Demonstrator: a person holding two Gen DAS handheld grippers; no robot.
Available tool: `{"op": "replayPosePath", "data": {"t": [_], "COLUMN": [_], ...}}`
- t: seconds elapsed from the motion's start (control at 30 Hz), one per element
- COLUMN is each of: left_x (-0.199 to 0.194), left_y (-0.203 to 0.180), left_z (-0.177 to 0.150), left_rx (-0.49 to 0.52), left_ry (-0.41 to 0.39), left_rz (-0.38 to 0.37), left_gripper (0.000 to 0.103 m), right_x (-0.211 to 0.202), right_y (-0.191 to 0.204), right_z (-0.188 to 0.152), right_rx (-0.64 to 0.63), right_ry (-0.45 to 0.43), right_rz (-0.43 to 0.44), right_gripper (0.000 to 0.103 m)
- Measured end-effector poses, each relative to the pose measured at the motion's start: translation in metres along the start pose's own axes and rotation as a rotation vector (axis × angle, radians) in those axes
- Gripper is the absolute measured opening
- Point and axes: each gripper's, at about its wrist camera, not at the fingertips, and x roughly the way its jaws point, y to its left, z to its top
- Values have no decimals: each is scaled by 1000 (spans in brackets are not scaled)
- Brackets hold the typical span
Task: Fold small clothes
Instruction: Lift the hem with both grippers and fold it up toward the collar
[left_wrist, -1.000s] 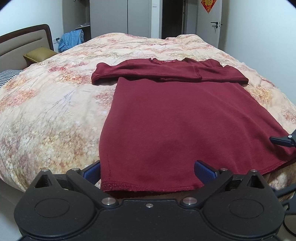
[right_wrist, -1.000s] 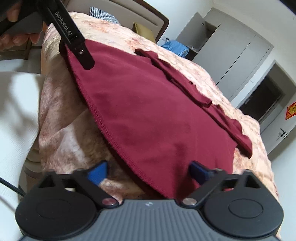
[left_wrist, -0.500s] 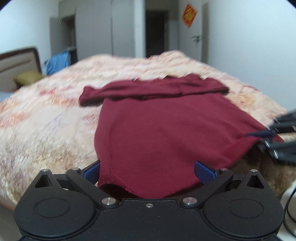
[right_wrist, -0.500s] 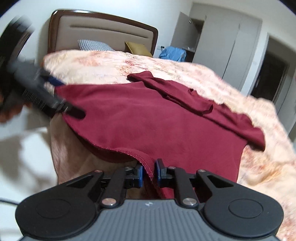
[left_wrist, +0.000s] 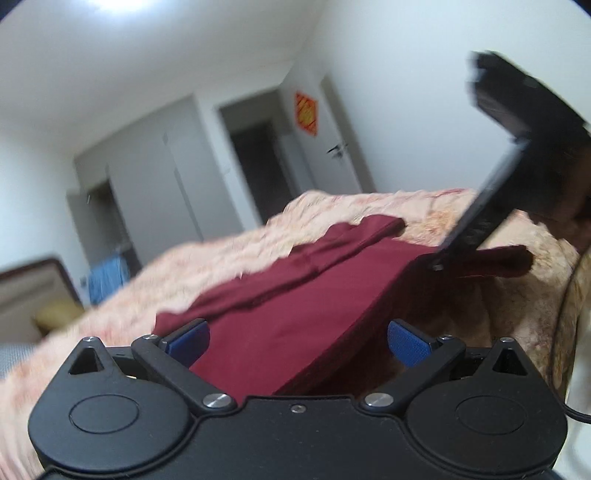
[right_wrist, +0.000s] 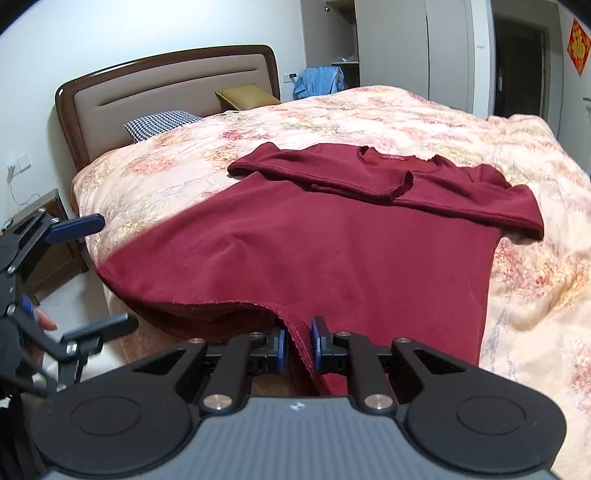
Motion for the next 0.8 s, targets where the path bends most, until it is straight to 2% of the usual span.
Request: {"op": "replayPosePath", "data": {"t": [0.07,0.13,0.27,0.3,0.37,0.4,0.5,0.6,0.67,0.8], "left_x": [3,15,51,61,74,77,72,60,56,46], "left_y": [-11,-23,-34,-32,-26,-22,-4,8,17,37], "left_z": [2,-1,-11,-12,-15,-16,-19,-26,-33,-33], "left_rx": [46,105,152,153,138,120,86,146,193,197], "left_ry": [-4,25,172,219,281,296,285,247,231,198], "left_rz": [-34,-42,-11,4,19,17,30,92,122,149], "left_gripper": [102,102,102,100,87,86,81,64,47,33], "right_x": [-1,-1,-2,-2,-5,-6,-8,-11,-13,-15], "right_y": [-2,-6,-11,-11,-11,-10,-8,-8,-9,-7], "right_z": [3,7,15,17,20,22,24,23,22,16], "right_rx": [11,32,64,67,60,51,32,37,39,20], "right_ry": [1,2,0,-2,-4,-6,-11,-12,-13,-5], "right_rz": [6,29,61,67,67,66,71,75,78,78], "right_gripper": [16,16,16,16,16,16,16,16,16,16]}}
